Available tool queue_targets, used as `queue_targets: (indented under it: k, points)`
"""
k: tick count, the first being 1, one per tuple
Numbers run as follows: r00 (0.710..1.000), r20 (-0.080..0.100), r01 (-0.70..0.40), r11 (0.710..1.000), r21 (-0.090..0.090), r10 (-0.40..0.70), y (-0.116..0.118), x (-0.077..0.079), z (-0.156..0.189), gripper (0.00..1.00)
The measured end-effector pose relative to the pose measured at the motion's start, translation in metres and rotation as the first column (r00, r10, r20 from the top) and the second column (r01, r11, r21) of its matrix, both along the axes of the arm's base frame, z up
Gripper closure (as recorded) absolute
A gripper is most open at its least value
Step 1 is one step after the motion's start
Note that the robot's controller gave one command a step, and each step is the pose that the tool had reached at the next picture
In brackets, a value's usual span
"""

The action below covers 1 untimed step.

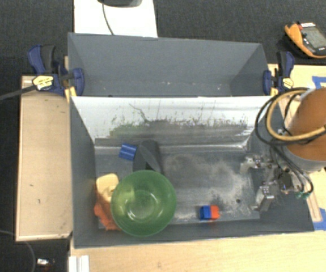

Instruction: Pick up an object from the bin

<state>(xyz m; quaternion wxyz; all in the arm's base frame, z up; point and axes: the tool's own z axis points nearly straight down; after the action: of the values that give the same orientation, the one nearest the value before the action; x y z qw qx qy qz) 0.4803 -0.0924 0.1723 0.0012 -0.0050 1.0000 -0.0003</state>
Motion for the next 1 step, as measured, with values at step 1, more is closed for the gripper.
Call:
queue_targets:
  k: [1]
  points:
    - [1.000,0.000,-0.001,1.000,0.000,0.001,0.0000,0.0000,0.0000,0.00]
